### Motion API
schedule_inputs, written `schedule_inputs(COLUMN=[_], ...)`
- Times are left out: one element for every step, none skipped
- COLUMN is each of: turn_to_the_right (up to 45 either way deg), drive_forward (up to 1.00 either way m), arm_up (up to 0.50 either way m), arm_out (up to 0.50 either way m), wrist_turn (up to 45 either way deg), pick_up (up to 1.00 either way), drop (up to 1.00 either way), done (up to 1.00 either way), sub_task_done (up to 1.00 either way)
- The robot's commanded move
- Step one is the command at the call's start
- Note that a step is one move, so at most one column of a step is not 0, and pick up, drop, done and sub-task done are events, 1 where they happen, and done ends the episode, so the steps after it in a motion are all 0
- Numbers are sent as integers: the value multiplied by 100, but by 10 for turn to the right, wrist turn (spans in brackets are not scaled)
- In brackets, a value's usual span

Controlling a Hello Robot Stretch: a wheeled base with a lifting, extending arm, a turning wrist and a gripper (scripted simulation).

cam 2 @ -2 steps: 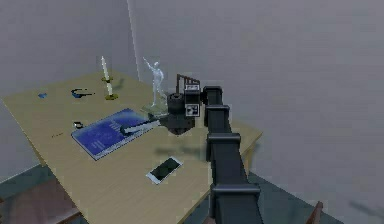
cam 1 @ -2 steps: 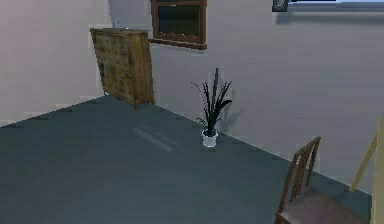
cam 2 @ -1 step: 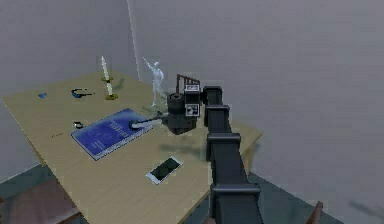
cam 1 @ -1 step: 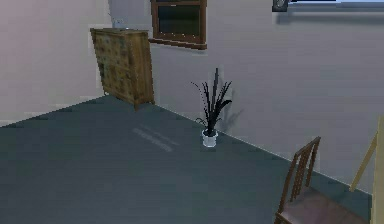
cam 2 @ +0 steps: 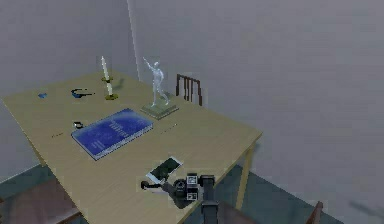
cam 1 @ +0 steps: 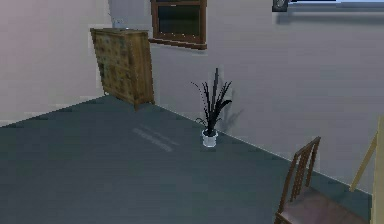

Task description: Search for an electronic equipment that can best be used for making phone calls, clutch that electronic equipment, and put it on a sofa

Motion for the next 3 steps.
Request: schedule_inputs(turn_to_the_right=[0,0,0], drive_forward=[0,0,0], arm_up=[0,10,26], arm_out=[0,0,0], wrist_turn=[0,0,0], pick_up=[100,0,0], drop=[0,0,0], done=[0,0,0], sub_task_done=[0,0,0])
